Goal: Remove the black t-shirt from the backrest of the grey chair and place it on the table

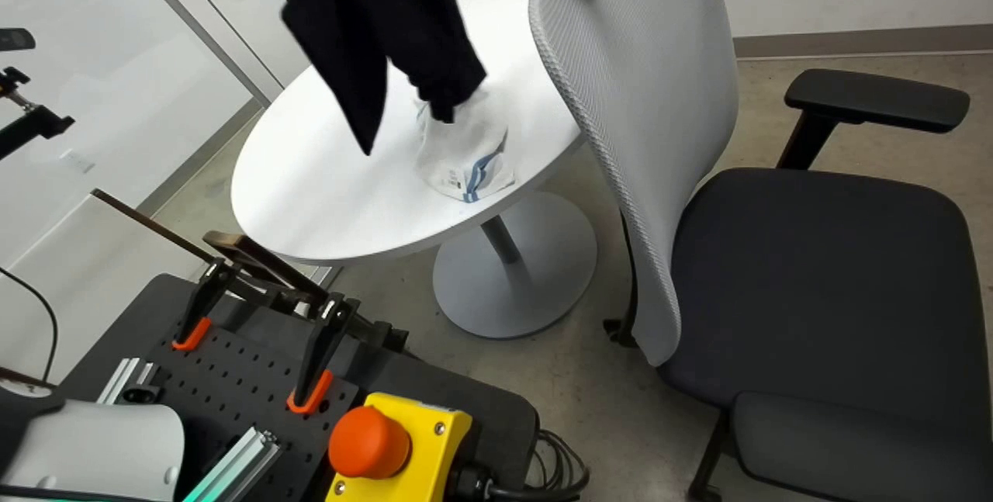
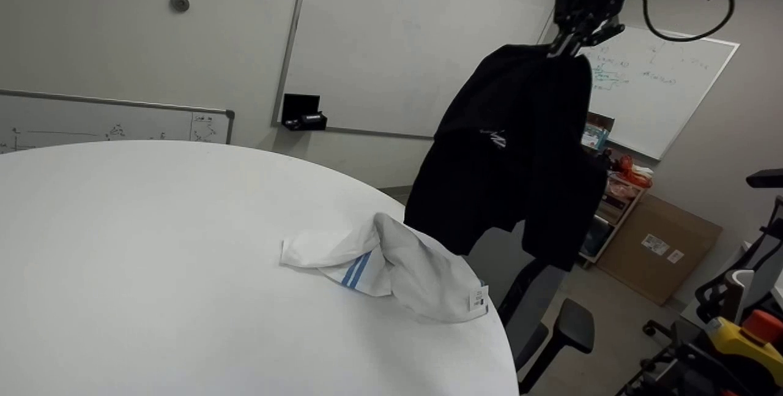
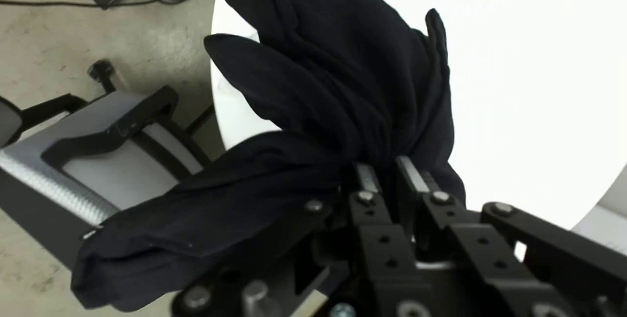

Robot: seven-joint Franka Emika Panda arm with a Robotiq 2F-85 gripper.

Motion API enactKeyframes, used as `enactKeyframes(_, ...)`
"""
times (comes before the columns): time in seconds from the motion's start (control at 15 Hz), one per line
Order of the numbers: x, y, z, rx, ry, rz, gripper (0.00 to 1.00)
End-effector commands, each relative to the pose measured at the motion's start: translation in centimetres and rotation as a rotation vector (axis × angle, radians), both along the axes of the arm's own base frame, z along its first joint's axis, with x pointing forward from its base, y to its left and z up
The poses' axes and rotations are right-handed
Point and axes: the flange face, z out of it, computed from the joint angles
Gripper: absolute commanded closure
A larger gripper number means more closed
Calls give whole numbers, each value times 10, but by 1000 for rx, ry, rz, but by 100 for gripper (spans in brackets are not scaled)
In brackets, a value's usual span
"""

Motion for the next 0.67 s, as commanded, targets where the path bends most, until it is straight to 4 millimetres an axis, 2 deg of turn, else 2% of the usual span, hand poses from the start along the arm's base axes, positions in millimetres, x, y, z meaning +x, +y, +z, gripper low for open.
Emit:
enactKeyframes(0.0,-52,55,30,112,43,155,96)
enactKeyframes(0.13,-73,86,32,129,102,230,96)
enactKeyframes(0.27,-90,116,24,145,188,325,96)
enactKeyframes(0.6,-104,176,-22,103,259,474,96)
